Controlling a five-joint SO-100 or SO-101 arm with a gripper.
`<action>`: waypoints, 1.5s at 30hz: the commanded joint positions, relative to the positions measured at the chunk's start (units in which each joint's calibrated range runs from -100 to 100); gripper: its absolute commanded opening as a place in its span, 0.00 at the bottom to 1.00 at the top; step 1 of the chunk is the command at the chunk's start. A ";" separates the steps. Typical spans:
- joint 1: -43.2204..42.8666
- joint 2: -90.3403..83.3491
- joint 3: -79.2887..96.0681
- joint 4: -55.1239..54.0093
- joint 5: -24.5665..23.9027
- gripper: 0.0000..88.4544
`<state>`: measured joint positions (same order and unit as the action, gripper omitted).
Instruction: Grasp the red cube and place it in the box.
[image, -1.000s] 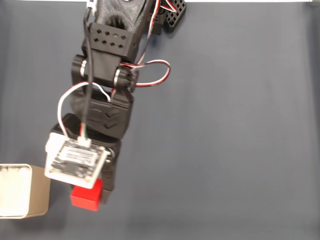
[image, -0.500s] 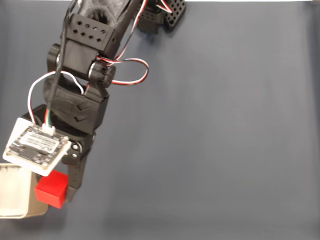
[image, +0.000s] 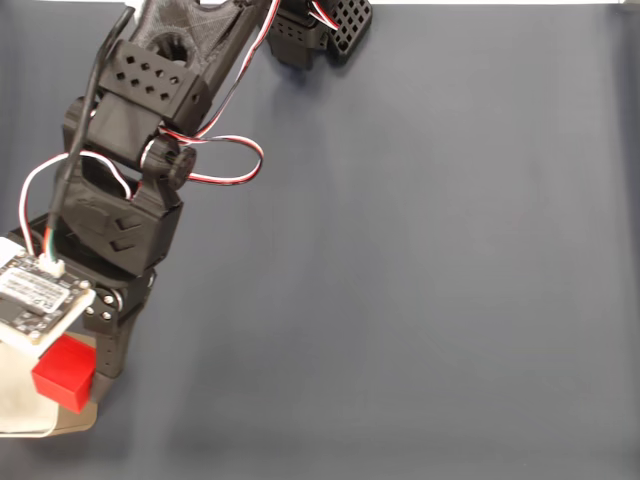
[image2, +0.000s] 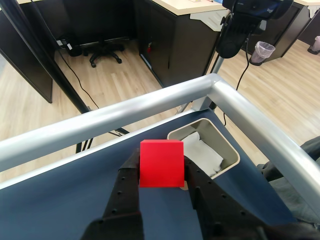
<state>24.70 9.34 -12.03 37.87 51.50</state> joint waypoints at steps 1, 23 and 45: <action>1.43 -0.06 -3.94 -1.47 -0.15 0.02; 5.20 7.56 -11.97 -2.38 -0.10 0.02; 7.11 12.76 -17.17 -3.20 0.15 0.02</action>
<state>31.01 22.45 -25.32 36.04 51.50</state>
